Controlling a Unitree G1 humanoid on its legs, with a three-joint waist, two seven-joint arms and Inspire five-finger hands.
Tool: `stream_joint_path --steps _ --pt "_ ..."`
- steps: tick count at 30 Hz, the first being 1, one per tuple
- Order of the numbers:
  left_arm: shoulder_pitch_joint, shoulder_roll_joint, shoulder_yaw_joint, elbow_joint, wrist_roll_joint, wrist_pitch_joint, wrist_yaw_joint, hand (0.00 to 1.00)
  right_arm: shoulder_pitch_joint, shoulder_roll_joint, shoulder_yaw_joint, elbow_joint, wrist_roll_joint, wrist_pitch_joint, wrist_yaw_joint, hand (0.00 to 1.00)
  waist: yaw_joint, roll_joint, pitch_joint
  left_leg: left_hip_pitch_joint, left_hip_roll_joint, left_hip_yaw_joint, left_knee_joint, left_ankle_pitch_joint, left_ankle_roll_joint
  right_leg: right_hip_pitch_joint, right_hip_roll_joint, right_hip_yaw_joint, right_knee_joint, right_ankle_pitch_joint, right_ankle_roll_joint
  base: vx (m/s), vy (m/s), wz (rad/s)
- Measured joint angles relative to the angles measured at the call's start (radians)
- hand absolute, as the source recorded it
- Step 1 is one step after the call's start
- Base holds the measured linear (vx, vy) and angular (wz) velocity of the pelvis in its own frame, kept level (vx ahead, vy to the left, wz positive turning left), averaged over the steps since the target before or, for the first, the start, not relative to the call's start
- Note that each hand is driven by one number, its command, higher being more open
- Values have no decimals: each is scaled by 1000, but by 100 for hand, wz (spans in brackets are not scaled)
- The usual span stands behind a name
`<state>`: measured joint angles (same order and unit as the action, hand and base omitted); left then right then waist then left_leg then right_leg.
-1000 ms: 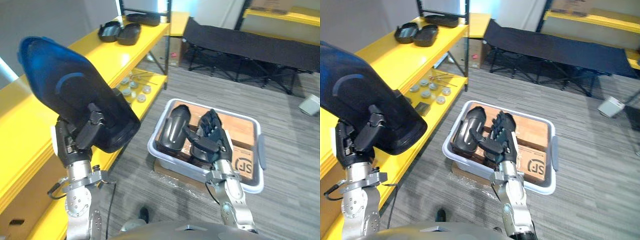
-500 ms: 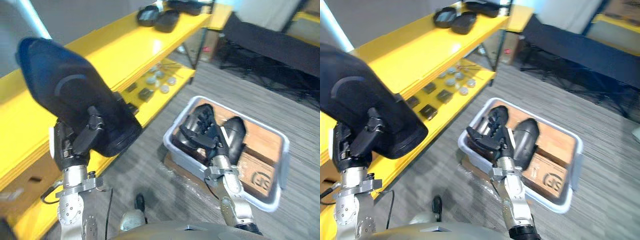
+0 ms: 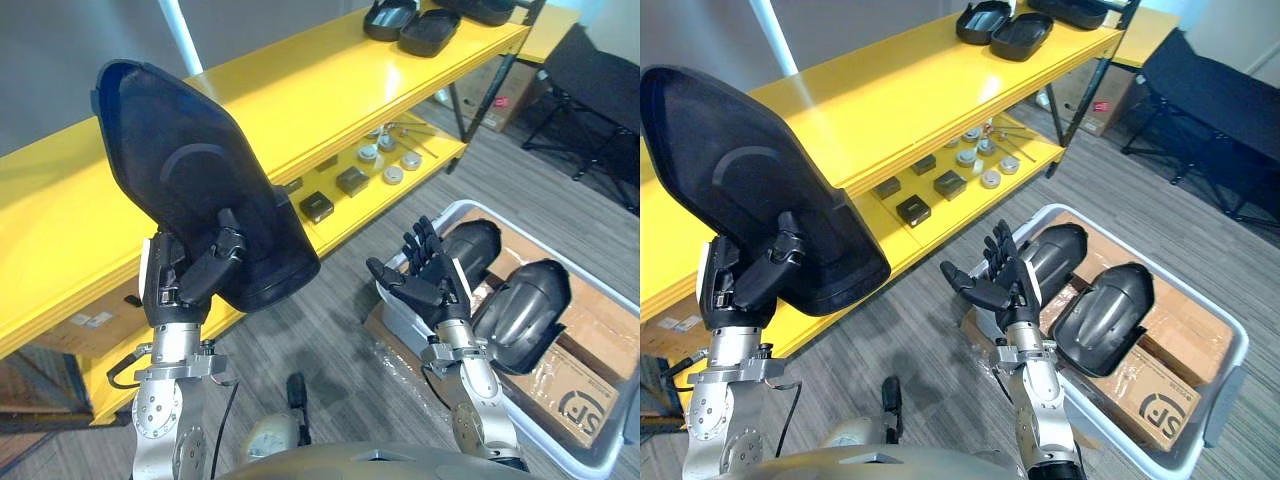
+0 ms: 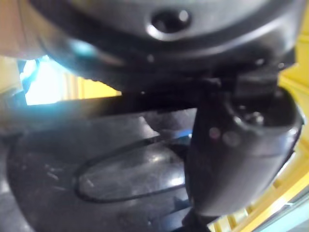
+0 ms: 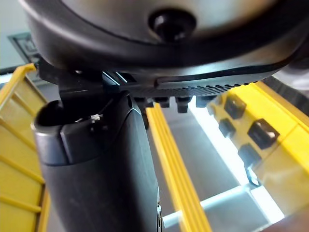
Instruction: Walk over and take three plastic housings, then place them on the shelf
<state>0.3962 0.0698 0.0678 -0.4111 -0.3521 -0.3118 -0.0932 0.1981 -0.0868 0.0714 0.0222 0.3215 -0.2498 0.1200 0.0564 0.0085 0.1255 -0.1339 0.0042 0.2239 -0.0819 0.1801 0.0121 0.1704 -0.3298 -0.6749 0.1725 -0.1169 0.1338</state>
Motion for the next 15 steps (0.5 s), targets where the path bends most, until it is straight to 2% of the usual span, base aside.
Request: stream_joint_path --steps 2,5,7,9,10,11,12,13,14,15 --pt "8 0 -1 0 0 -6 3 0 0 -10 21 -1 0 0 8 100 6 2 2 0 -10 -11 -1 11 -9 10 0 -1 2 -25 36 -47 -63 22" --pt "9 -4 -8 0 1 -22 0 0 -20 -26 50 -2 0 0 -3 100 25 2 8 0 -11 -18 6 13 -9 14 -12 -6 31 -69 57 -54 -61 16" --pt "8 -4 -3 -3 2 -39 -3 0 -45 -20 51 -2 1 -7 -24 100 39 -10 15 -22 -17 -19 58 -9 -12 15 -39 -12 63 -96 42 8 1 12" --pt "7 -3 16 -31 5 -40 -9 0 -66 -12 49 -4 1 -29 -51 100 55 -36 30 -59 -29 -11 156 -73 -1 19 -73 -25 95 -114 16 71 30 17" --pt "6 -4 29 -50 6 -43 -12 0 -65 -13 45 -14 0 -42 -70 100 56 -43 36 -76 -34 4 234 -133 8 26 -92 -29 155 -116 -10 127 92 44" --pt "5 -7 35 -51 8 -58 -9 0 -61 -21 41 -21 1 -51 -82 100 52 -36 40 -85 -41 -12 288 -172 18 -23 -142 15 313 -82 -94 127 126 49" --pt "6 -6 38 -51 9 -60 -9 0 -60 -23 36 -21 1 -54 -86 100 51 -36 40 -80 -45 -20 294 -184 25 -60 -160 54 395 -48 -161 138 186 43" --pt "6 -1 51 -52 18 -65 -2 0 -61 -24 28 -20 1 -58 -90 100 49 -18 31 -54 -48 -28 277 -201 37 -135 -176 147 516 70 -240 205 197 33" --pt "2 9 69 -52 37 -80 19 0 -64 -21 19 -20 1 -68 -89 100 40 -13 30 -23 -43 -54 243 -210 51 -195 -174 215 600 93 -189 246 166 28" --pt "-2 14 79 -52 45 -87 35 0 -69 -14 20 -20 0 -73 -86 100 39 -13 30 -11 -43 -68 227 -211 60 -224 -158 229 621 32 -144 280 133 16"
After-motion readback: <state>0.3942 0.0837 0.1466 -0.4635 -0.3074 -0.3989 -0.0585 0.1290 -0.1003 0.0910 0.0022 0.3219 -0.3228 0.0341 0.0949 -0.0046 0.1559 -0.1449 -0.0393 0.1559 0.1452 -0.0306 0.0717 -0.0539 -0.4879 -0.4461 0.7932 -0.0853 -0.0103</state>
